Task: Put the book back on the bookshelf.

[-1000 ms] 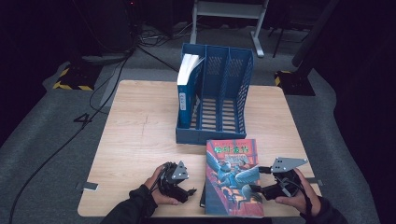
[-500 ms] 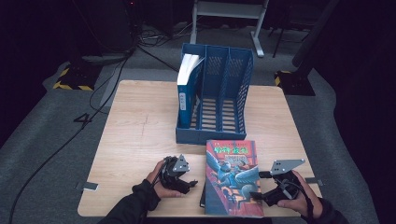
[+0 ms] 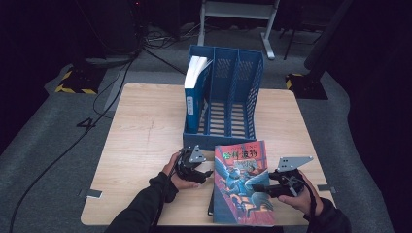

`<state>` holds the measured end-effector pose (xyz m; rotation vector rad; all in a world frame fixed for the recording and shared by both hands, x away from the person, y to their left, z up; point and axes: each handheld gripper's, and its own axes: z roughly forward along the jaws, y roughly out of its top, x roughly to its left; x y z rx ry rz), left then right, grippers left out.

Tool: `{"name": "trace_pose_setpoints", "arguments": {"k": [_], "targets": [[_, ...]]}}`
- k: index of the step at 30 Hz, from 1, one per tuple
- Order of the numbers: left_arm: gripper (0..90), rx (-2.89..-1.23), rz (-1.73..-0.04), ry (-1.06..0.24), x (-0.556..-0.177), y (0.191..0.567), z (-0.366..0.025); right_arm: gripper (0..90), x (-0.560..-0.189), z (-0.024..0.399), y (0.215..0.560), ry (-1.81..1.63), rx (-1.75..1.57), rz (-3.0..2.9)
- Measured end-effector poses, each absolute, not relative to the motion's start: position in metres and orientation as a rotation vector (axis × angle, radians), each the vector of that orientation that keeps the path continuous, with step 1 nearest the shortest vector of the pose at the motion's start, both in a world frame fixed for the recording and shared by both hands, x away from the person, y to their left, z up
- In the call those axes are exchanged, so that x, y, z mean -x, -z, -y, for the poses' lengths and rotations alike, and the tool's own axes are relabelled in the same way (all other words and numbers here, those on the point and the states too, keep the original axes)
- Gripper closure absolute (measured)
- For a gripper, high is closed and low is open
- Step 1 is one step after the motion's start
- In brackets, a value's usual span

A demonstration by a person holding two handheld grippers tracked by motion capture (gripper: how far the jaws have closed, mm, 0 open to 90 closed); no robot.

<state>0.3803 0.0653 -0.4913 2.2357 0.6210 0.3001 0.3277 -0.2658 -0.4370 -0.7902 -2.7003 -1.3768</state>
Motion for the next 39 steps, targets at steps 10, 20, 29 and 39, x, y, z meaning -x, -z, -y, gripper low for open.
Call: {"name": "trace_pose_setpoints", "arguments": {"k": [10, 20, 29, 39], "targets": [[32.8, -2.200, -0.617, -0.306, -0.390, 0.489, -0.063, 65.8, -0.333, 0.257, 0.440, 1.450, 0.704, 2.704], [58.2, -2.079, -0.600, -0.317, -0.386, 0.465, -0.077, 68.3, -0.326, 0.255, 0.428, 1.637, 0.616, 2.737], [78.2, -2.018, -0.534, -0.229, -0.383, 0.446, -0.079, 68.4, -0.318, 0.255, 0.420, 1.711, 0.549, 2.764], [83.0, -1.998, -0.452, -0.240, -0.378, 0.426, -0.069, 70.6, -0.308, 0.256, 0.413, 1.760, 0.501, 2.801]]}}
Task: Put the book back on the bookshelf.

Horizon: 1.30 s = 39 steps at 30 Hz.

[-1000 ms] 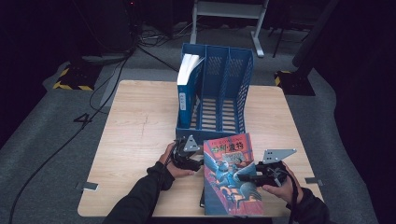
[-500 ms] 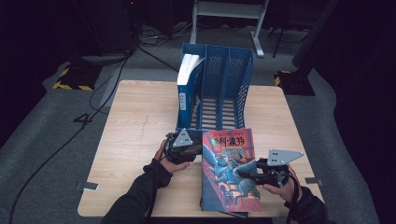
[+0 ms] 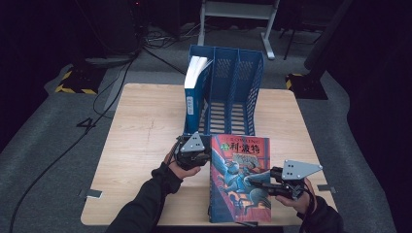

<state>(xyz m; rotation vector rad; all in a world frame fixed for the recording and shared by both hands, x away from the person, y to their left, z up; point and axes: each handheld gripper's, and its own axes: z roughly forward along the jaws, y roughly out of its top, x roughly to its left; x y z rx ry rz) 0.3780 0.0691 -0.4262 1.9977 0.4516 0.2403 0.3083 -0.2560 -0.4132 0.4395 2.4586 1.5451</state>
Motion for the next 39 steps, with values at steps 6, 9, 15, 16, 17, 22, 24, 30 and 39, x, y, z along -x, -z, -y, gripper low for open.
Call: {"name": "trace_pose_setpoints", "arguments": {"k": [6, 9, 15, 16, 17, 22, 24, 30, 39], "targets": [[88.7, -2.010, -0.419, -0.258, -0.379, 0.411, -0.063, 70.6, -0.307, 0.258, 0.407, -1.544, -0.430, -2.449], [89.4, -1.988, -0.424, -0.260, -0.380, 0.402, -0.061, 72.6, -0.307, 0.261, 0.403, -1.574, -0.466, -2.431], [89.7, -1.964, -0.430, -0.264, -0.390, 0.396, -0.056, 74.4, -0.314, 0.262, 0.396, -1.536, -0.475, -2.398], [89.7, -1.960, -0.434, -0.278, -0.392, 0.394, -0.055, 74.8, -0.315, 0.262, 0.396, -1.530, -0.476, -2.385], [89.7, -1.957, -0.435, -0.286, -0.394, 0.392, -0.054, 75.1, -0.317, 0.262, 0.396, -1.521, -0.477, -2.364], [89.8, -1.929, -0.408, -0.291, -0.397, 0.379, -0.051, 78.0, -0.316, 0.264, 0.393, -1.496, -0.442, -2.268], [89.7, -1.923, -0.400, -0.295, -0.397, 0.375, -0.051, 78.9, -0.315, 0.265, 0.393, -1.510, -0.437, -2.239], [89.8, -1.896, -0.384, -0.304, -0.390, 0.372, -0.050, 78.0, -0.311, 0.268, 0.393, -1.522, -0.402, -2.216], [89.8, -1.870, -0.333, -0.343, -0.371, 0.366, -0.049, 75.3, -0.303, 0.265, 0.387, -1.507, -0.336, -2.216]]}}
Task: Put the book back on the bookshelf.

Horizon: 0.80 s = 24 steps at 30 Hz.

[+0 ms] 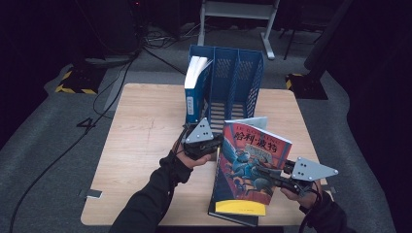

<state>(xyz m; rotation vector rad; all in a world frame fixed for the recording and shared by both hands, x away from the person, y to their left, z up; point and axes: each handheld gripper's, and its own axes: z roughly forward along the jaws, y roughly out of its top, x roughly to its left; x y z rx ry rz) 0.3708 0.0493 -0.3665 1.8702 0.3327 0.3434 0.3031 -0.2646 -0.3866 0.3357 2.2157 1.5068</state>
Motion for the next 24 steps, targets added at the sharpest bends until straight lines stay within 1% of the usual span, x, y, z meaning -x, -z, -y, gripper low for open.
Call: {"name": "trace_pose_setpoints", "arguments": {"k": [5, 8, 16, 20, 24], "targets": [[89.8, -1.850, -0.320, -0.356, -0.365, 0.363, -0.052, 76.3, -0.298, 0.261, 0.385, -1.473, -0.308, -2.198], [89.8, -1.833, -0.319, -0.353, -0.368, 0.359, -0.053, 77.3, -0.298, 0.256, 0.385, -1.445, -0.313, -2.160], [89.8, -1.826, -0.298, -0.404, -0.374, 0.348, -0.052, 80.3, -0.302, 0.252, 0.387, -1.418, -0.325, -2.047], [89.7, -1.809, -0.289, -0.402, -0.374, 0.342, -0.053, 83.5, -0.303, 0.250, 0.388, -1.398, -0.330, -1.984], [88.9, -1.783, -0.278, -0.398, -0.369, 0.340, -0.054, 83.9, -0.300, 0.252, 0.389, -1.403, -0.321, -1.980]]}}
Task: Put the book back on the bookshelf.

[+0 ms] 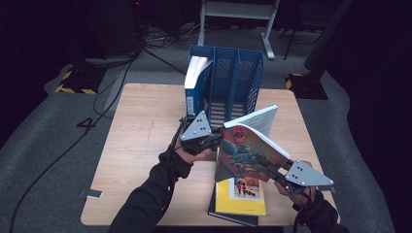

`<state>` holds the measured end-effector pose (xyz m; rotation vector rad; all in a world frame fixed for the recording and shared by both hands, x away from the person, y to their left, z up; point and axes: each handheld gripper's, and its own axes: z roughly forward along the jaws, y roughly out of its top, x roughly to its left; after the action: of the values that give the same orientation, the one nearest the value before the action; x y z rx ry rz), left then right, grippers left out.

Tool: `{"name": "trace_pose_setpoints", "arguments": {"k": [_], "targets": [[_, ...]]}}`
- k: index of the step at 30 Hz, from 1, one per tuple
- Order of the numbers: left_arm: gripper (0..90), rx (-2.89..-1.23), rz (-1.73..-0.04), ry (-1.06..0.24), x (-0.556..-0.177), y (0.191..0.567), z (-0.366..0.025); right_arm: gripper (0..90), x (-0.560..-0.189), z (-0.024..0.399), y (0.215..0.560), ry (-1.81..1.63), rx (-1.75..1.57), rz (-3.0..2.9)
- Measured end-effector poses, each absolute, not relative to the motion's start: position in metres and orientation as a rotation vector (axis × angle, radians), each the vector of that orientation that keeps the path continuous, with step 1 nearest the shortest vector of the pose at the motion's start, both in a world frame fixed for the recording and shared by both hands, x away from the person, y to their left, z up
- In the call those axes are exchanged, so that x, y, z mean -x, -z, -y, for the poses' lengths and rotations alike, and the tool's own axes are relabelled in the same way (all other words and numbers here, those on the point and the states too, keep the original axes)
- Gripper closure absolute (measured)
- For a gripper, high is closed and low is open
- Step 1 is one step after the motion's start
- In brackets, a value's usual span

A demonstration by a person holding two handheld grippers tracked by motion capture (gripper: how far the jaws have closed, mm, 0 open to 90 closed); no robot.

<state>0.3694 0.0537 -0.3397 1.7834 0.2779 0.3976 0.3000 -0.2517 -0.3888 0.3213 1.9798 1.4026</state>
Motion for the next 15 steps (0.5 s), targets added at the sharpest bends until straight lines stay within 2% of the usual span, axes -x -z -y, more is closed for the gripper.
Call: {"name": "trace_pose_setpoints", "arguments": {"k": [5, 8, 15], "targets": [[85.0, -1.772, -0.266, -0.390, -0.364, 0.339, -0.055, 82.3, -0.296, 0.254, 0.388, -1.421, -0.318, -1.997], [79.0, -1.772, -0.281, -0.406, -0.361, 0.339, -0.057, 75.9, -0.295, 0.257, 0.383, -1.447, -0.315, -1.995], [69.7, -1.795, -0.288, -0.451, -0.345, 0.342, -0.059, 79.0, -0.284, 0.260, 0.370, -1.475, -0.273, -2.001]]}}
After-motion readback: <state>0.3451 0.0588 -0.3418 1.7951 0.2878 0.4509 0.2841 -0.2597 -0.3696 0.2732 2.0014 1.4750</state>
